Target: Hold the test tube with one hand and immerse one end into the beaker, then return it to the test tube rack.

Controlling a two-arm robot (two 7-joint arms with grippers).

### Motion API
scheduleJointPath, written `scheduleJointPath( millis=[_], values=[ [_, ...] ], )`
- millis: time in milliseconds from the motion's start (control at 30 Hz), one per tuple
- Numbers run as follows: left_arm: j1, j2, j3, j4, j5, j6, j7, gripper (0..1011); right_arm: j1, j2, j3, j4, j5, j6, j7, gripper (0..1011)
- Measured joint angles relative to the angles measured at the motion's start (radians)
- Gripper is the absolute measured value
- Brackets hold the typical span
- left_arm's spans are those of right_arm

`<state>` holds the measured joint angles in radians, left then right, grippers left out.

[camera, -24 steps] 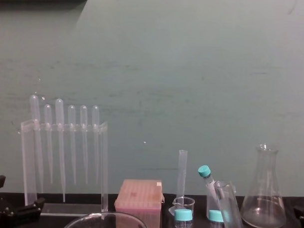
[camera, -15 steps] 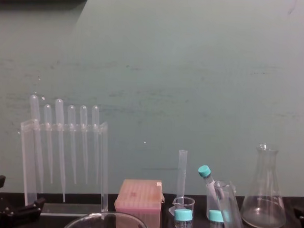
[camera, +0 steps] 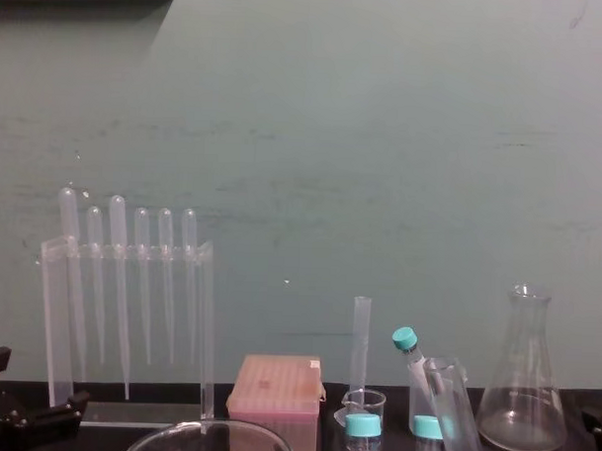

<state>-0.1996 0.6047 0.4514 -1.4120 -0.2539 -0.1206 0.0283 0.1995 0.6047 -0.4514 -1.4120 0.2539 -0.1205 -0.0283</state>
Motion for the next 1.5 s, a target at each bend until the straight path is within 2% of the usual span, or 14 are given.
scheduleJointPath(
  millis=[1133,1333,1500],
  values=[
    [0.000,0.000,0.000,0.000,0.000,0.000,0.000,1000,0.000,0.000,0.001,0.000,0.000,0.000,0.000,1003],
    [0.000,0.000,0.000,0.000,0.000,0.000,0.000,1000,-0.023,-0.001,0.036,-0.019,-0.006,-0.033,-0.016,1003],
    [0.000,0.000,0.000,0.000,0.000,0.000,0.000,1000,-0.045,-0.003,0.075,-0.047,-0.017,-0.094,-0.034,1003]
  ],
)
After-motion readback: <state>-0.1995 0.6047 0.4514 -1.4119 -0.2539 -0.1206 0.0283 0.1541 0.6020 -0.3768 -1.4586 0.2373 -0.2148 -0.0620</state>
